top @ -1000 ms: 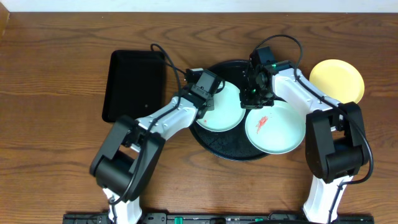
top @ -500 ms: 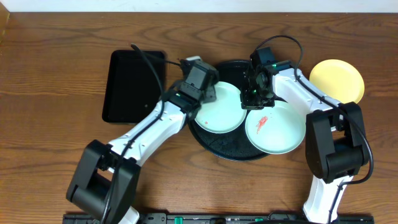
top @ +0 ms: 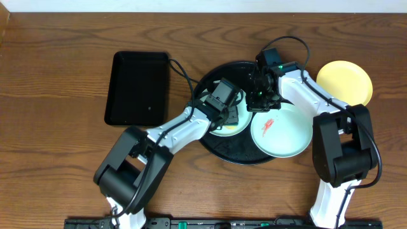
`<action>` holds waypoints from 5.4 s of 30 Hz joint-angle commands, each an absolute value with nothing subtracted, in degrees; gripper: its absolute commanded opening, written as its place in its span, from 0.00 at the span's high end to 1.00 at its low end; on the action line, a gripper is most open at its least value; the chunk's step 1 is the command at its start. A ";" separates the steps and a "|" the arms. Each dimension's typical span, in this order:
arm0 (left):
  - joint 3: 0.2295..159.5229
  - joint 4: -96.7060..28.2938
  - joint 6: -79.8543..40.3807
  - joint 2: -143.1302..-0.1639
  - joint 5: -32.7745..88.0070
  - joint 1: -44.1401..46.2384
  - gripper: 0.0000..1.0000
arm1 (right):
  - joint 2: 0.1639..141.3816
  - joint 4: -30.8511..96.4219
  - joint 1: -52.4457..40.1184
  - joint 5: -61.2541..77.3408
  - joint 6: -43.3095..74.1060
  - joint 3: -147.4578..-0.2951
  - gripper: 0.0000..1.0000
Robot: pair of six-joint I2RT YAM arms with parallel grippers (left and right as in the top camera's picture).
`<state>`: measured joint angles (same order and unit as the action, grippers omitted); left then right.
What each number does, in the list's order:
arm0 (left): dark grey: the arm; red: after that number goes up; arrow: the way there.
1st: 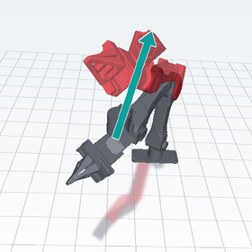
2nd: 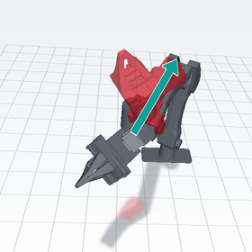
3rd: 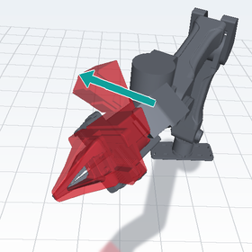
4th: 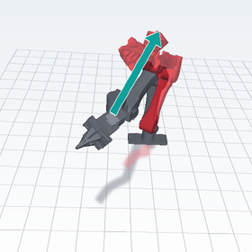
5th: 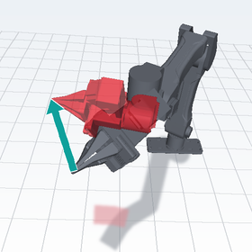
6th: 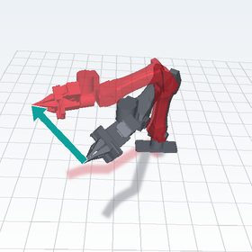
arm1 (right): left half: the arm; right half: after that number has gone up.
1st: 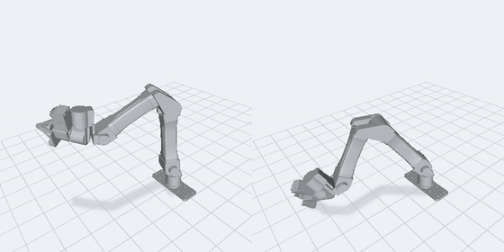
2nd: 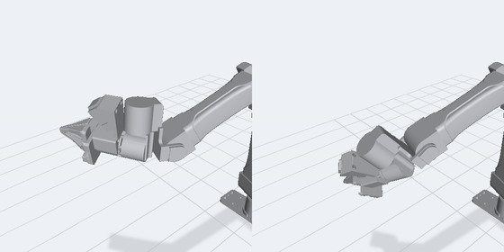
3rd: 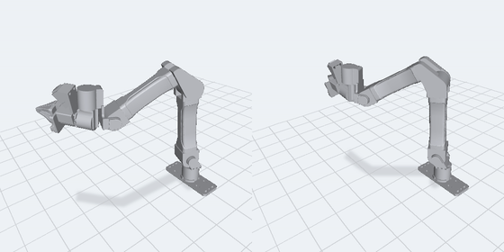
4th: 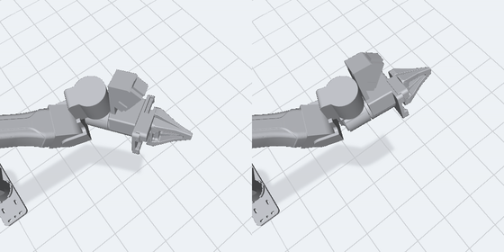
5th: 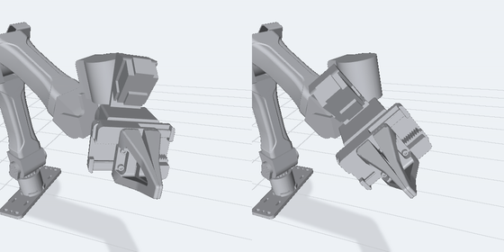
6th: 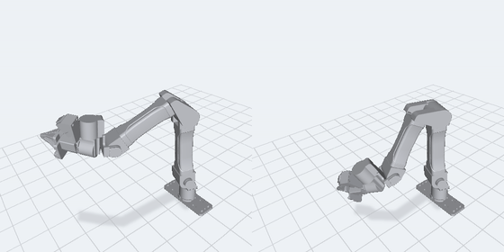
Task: Clean dirty plates on tray and stack at the side
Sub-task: 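Hold the green plate with the right gripper and scrub it with the sponge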
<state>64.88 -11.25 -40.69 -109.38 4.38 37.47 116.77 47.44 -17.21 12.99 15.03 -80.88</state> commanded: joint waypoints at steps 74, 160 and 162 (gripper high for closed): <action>64.84 8.45 -27.90 -114.91 0.47 26.24 0.91 | 117.32 49.91 -16.93 9.23 12.80 -80.77 0.99; 63.96 -2.22 -16.93 -111.42 -17.28 36.23 0.92 | 117.32 48.66 -16.97 9.23 12.80 -80.77 0.99; 63.96 -1.32 -16.95 -112.84 -20.16 36.01 0.92 | 117.32 48.73 -16.97 9.23 12.80 -80.77 0.99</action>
